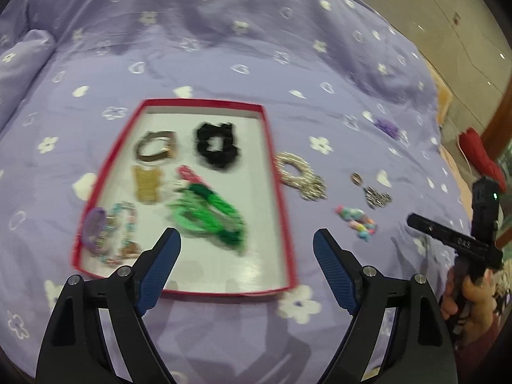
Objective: Organize jewelry
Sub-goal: 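Grasp the colorful bead charm with the left tool while the right tool grasps the silver chain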
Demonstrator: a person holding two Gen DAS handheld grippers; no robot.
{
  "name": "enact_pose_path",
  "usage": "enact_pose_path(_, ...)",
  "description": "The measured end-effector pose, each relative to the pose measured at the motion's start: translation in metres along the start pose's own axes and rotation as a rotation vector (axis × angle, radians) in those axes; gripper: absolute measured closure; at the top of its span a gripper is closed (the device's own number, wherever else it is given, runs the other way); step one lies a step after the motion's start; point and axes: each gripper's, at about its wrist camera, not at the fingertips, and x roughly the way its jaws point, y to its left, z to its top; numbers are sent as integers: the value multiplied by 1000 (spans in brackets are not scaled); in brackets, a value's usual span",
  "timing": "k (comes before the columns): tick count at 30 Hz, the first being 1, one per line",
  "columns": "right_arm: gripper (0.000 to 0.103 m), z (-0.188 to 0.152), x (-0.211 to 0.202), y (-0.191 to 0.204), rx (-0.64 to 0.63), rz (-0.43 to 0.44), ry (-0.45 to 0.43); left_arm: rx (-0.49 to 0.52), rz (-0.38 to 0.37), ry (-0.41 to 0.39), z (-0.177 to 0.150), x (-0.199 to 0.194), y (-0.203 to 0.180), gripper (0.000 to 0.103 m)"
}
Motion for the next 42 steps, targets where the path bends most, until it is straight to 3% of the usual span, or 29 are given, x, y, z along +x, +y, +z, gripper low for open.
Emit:
enact_pose_path(7,28,5,0,-11,-35,-47,-8,99,-83,62,-5,23,-52,17)
enact_pose_path(17,27,25,38,-14,-184,-80,92,231,-144,154,-5,78,-105,17)
enact_pose_path(21,27,33,49,-15,-214,-67,120,271,-143,182,-4,98,-119,17)
enact_pose_path(26,27,42,49,-26,-164,-16,121,298,-119,174,1,120,-130,17)
enact_pose_path(28,27,41,48,-28,-159,-11,121,320,-105,163,2,126,-135,36)
enact_pose_path(29,27,40,48,-28,-160,-10,121,327,-101,161,3,126,-135,53)
enact_pose_path(32,27,39,49,-24,-178,-20,122,310,-136,153,6,124,-130,84)
enact_pose_path(40,28,27,63,-1,-327,-140,112,190,-186,148,12,114,-104,88)
enact_pose_path(42,43,23,68,7,-378,-181,103,182,-191,144,12,111,-104,88)
